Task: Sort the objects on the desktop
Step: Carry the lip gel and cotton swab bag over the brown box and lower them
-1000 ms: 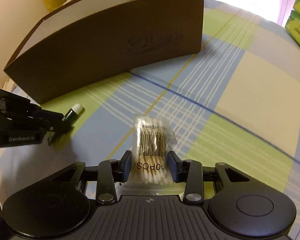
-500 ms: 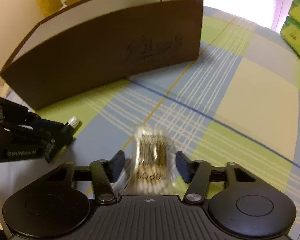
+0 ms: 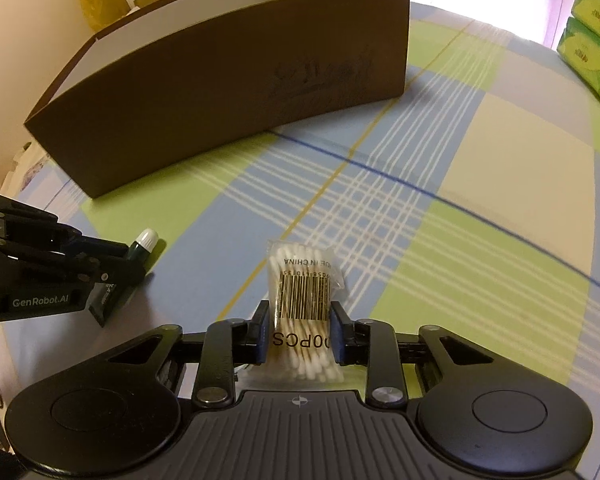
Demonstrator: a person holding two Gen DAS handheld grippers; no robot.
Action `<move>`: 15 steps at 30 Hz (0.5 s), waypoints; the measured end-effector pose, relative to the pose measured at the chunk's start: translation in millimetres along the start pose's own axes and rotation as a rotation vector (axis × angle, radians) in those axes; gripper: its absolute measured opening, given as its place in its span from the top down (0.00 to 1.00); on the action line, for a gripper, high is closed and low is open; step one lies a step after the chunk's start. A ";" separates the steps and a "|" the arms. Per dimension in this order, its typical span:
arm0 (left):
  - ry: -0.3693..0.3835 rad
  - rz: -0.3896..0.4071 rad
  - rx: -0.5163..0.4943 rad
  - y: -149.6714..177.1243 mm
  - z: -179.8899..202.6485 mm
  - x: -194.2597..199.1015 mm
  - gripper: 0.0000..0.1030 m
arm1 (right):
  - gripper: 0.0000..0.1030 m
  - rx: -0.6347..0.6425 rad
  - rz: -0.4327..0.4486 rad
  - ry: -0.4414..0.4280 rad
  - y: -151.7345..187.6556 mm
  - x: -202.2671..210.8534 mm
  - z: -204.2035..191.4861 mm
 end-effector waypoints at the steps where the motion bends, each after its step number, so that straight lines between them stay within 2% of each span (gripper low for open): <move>1: 0.002 0.002 0.001 1.9 -0.4 1.8 0.88 | 0.75 -0.003 -0.002 -0.005 1.6 1.3 -2.0; 15: 0.053 0.088 0.056 29.1 -14.1 55.6 0.88 | 0.75 0.022 0.057 -0.041 7.1 36.6 -28.4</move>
Point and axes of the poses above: each gripper's, at about its wrist camera, not at the fingertips, and x roughly against the way its jaws point, z to its right, y to its underside, the point moved 1 cm from there along -x, roughly the way its jaws point, and after that the axes turned 14 degrees about x, right-handed, at the moved point
